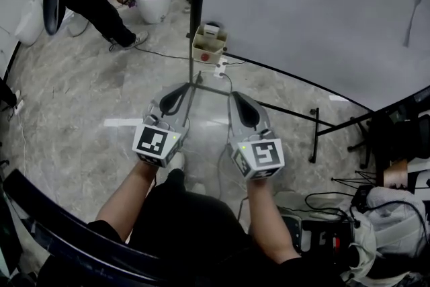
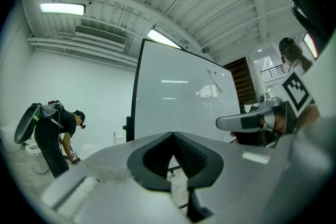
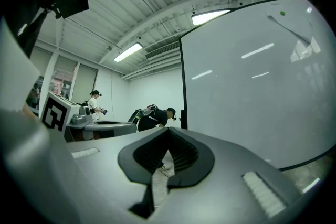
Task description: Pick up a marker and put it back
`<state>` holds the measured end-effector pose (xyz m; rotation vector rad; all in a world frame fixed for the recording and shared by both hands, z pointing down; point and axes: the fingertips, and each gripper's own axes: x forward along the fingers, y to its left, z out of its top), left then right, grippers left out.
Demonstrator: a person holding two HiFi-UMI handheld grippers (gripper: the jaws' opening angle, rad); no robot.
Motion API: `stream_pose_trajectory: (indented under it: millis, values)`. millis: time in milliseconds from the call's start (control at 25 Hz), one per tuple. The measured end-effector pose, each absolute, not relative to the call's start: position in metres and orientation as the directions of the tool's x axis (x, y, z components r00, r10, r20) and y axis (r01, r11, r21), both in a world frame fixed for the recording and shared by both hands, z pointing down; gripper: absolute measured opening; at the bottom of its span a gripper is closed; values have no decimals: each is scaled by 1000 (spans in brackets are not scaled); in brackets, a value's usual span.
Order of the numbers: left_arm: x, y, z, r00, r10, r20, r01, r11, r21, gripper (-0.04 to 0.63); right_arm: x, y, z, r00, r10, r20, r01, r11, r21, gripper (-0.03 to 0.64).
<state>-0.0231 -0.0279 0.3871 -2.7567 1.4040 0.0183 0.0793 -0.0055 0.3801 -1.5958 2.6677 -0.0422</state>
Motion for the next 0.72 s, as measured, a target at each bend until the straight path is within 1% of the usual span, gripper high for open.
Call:
stream_pose_trajectory:
  millis: [320,480,720]
  values:
    - [-32,-74,383,618,-785,-39,-786,-618,-27,3,70,-48,377,-441,-898,-9,-897,441,-35,9]
    - [-37,-96,383,639,-769,-22,-769,-638,-31,3,67,-66,375,-410,-912,-3,-911,410,-45,9]
    - [-41,-125,382,683,-729,-48,-730,-683,-9,3,61,-94,376,-356,-934,6,-933,356,-51,9]
